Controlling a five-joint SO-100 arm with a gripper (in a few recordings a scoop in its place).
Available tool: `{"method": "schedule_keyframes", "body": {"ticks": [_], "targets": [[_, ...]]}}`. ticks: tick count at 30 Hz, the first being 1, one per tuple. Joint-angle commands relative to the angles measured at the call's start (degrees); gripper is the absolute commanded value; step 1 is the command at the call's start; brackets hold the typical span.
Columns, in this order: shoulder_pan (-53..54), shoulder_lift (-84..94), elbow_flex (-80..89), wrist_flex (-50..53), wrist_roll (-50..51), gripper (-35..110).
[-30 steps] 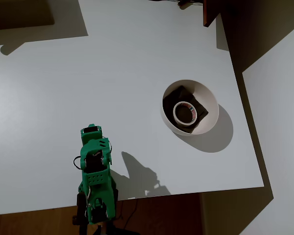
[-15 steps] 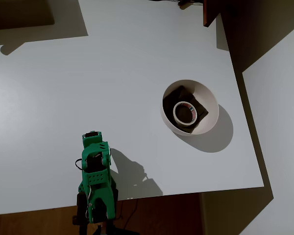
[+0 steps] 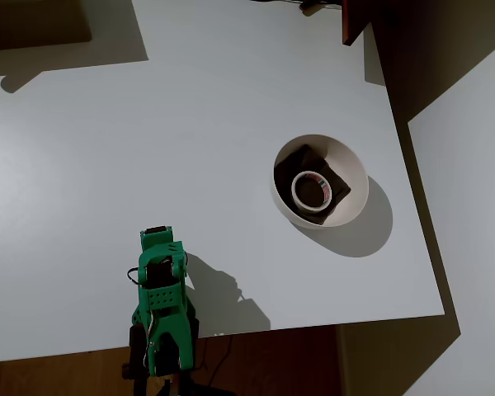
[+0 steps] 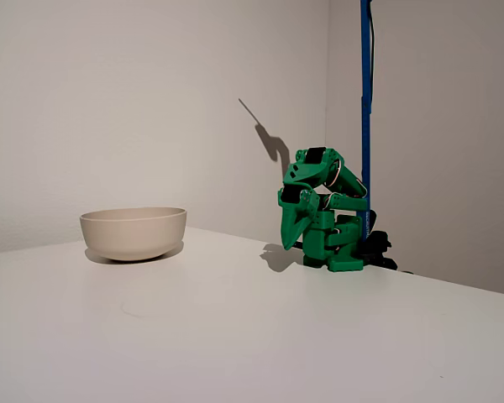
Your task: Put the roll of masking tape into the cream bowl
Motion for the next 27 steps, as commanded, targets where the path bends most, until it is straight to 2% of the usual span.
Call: {"method": "schedule_keyframes", "body": {"ticks": [1, 27], "targets": [[-0.3, 0.5, 0.3, 0.8, 0.9, 3], [-0.3, 0.5, 0.3, 0.8, 0.9, -8]]}}
